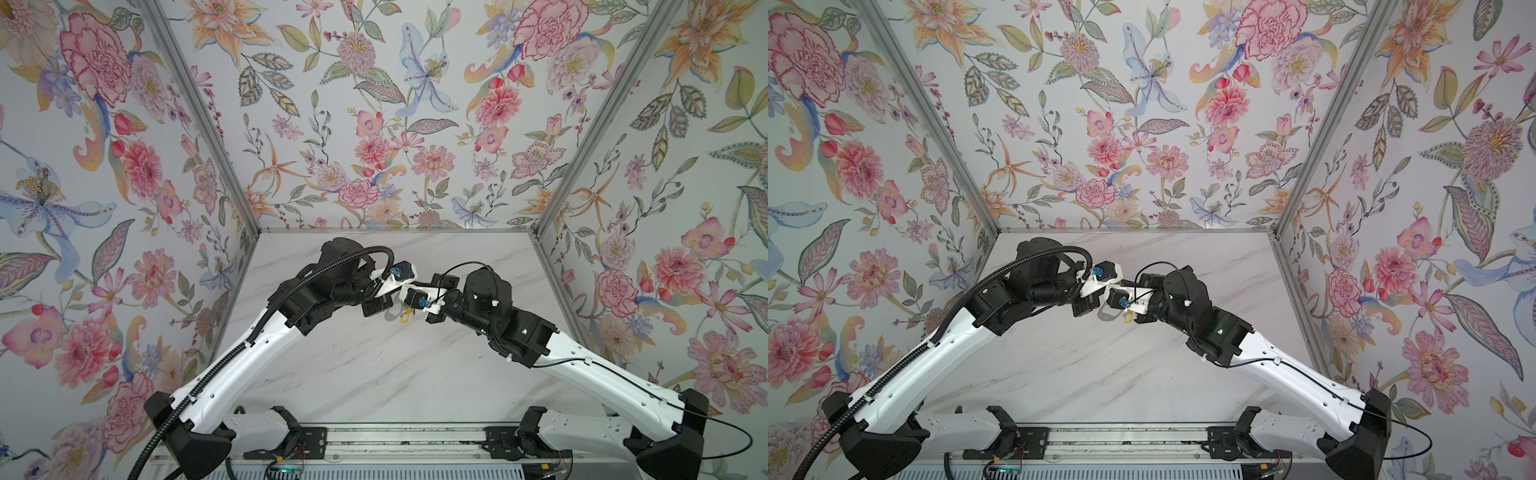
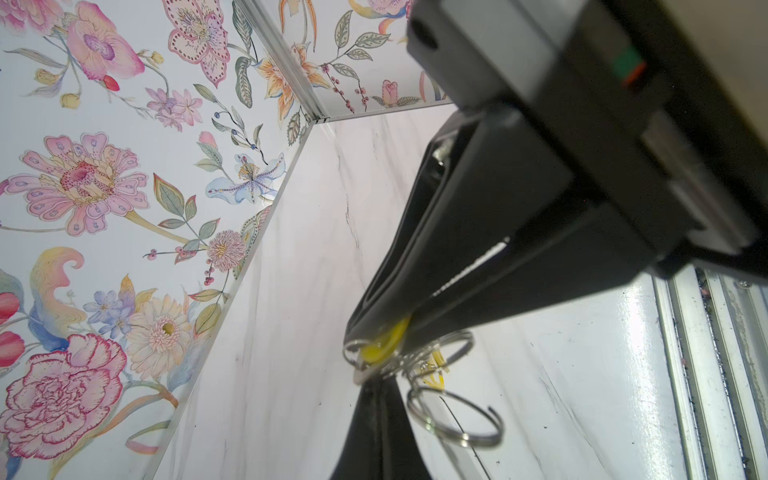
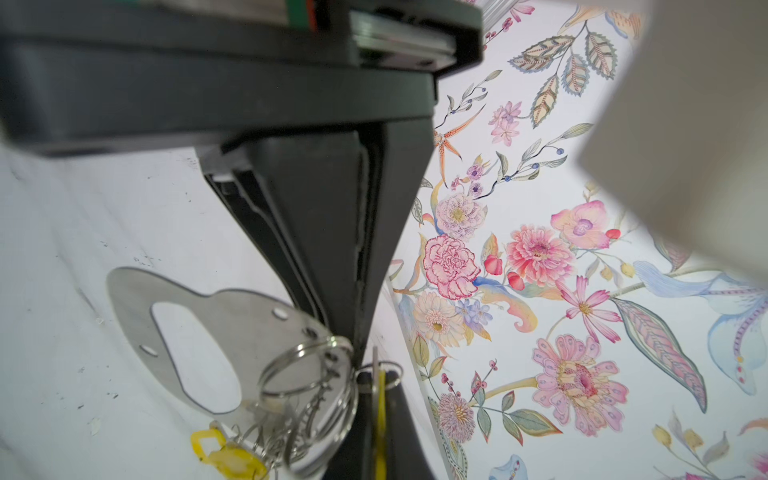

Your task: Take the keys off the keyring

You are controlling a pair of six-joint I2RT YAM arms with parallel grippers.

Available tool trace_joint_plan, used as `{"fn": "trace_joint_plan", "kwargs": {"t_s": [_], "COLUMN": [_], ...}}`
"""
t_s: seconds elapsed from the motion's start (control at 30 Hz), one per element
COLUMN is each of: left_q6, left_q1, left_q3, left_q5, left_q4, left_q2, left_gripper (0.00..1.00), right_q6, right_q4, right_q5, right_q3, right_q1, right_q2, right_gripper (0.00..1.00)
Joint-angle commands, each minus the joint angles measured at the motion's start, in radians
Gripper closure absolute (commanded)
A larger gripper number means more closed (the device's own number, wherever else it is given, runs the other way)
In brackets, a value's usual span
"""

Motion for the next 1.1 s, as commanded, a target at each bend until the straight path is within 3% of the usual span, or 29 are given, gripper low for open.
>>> {"fn": "trace_joint_plan", "kwargs": {"t_s": [0.0,0.1,0.23,0.5,0.73,0.97,1.07], "left_q6": [-0.030,-0.068,-0.105,-0.266,-0.393,-0.341,-0.333], "left_q1": [0.002,0.032,0.055,0.048,-0.107,-0.122,-0.120], "left_q3": [-0.036,-0.105,-0.147,-0.218,-0.358,-0.375,-0.364], "left_q5": [0.226,0.237,0.210,0.051,-0.081,-0.225,-0.217], "left_q4": [0.209,0.267,0.301,0.395,0.480,0.444,0.461], "left_q2": [-0.060,-0.105,-0.141,-0.217,-0.329,-0.301,-0.308], "left_gripper": [0.91,0.80,0.66,0.46,0.42,0.41,0.40], "right_q6": [0.101,0.166,0.213,0.338,0.424,0.439,0.438], "right_q4": [-0.011,0.040,0.084,0.203,0.263,0.322,0.310], "right_q5": [-0.114,-0.197,-0.223,-0.121,-0.042,-0.127,-0.141], "right_q3": [-0.060,-0.104,-0.132,-0.170,-0.198,-0.229,-0.224], "right_q1": [-0.022,-0.056,-0.072,-0.079,-0.076,-0.086,-0.098], "right_q2": [0.001,-0.049,-0.082,-0.095,-0.074,-0.088,-0.088], "right_gripper": [1.00,1.00,1.00,1.00,1.00,1.00,1.00]}}
